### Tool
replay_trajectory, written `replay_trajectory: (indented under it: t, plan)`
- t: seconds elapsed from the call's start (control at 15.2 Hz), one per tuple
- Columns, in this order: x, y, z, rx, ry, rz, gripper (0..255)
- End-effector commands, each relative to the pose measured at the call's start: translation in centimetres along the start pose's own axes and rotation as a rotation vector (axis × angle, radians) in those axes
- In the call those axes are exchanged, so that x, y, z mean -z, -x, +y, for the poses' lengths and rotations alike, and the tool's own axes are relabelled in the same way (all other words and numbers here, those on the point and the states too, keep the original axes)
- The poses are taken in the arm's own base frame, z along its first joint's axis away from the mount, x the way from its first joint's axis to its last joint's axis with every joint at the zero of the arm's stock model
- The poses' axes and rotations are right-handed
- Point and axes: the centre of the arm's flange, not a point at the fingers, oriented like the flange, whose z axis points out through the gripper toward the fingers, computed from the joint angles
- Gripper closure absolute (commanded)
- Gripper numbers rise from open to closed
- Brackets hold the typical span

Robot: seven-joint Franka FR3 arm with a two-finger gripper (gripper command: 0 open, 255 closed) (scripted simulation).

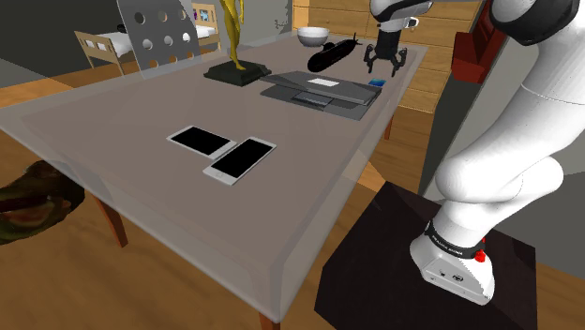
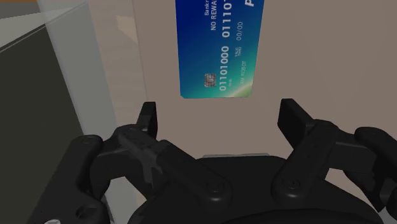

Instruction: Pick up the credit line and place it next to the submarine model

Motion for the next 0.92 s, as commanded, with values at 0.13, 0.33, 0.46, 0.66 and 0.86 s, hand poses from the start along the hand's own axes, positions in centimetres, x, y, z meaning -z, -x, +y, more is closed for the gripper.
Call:
replay_trajectory:
  t: [0.13, 0.33, 0.46, 0.66, 0.86]
  plan:
    - [1.3, 0.0, 0.0, 0.000, 0.000, 0.000, 0]
    - [5.0, 0.0, 0.0, 0.000, 0.000, 0.000, 0]
    - [5.0, 0.0, 0.0, 0.000, 0.000, 0.000, 0]
    - [5.0, 0.0, 0.0, 0.000, 0.000, 0.000, 0]
    - [5.0, 0.0, 0.0, 0.000, 0.000, 0.000, 0]
